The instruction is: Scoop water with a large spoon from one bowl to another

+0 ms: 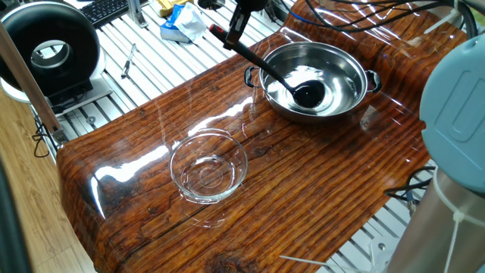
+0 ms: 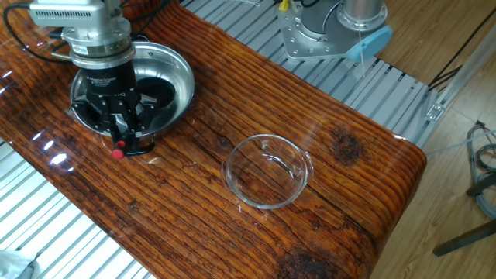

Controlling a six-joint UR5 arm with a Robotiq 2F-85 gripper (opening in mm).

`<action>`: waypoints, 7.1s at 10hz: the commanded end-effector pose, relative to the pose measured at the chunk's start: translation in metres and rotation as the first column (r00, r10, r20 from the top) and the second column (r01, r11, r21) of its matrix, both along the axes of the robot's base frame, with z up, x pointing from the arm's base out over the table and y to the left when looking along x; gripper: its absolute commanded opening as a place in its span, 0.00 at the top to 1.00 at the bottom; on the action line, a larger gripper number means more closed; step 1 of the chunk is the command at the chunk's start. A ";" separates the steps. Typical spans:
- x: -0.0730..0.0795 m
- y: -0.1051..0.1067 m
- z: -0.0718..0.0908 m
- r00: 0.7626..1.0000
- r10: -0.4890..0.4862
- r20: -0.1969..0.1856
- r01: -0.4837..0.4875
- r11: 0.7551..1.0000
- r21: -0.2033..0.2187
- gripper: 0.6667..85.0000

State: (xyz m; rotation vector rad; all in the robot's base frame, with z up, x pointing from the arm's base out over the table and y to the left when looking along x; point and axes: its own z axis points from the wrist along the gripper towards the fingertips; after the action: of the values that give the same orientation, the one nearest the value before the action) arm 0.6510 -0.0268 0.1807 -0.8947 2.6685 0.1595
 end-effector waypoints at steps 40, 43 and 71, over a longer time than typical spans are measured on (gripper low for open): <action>-0.032 -0.008 0.102 0.990 -0.100 -0.098 0.103 0.994 0.022 1.00; -0.037 -0.011 0.105 0.989 -0.105 -0.102 0.106 0.994 0.005 1.00; -0.037 0.115 0.140 0.940 -0.319 -0.122 0.314 0.948 -0.056 1.00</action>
State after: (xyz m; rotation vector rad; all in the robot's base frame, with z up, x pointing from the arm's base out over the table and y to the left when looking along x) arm 0.6148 0.0705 0.3230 -0.5001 2.9081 0.0770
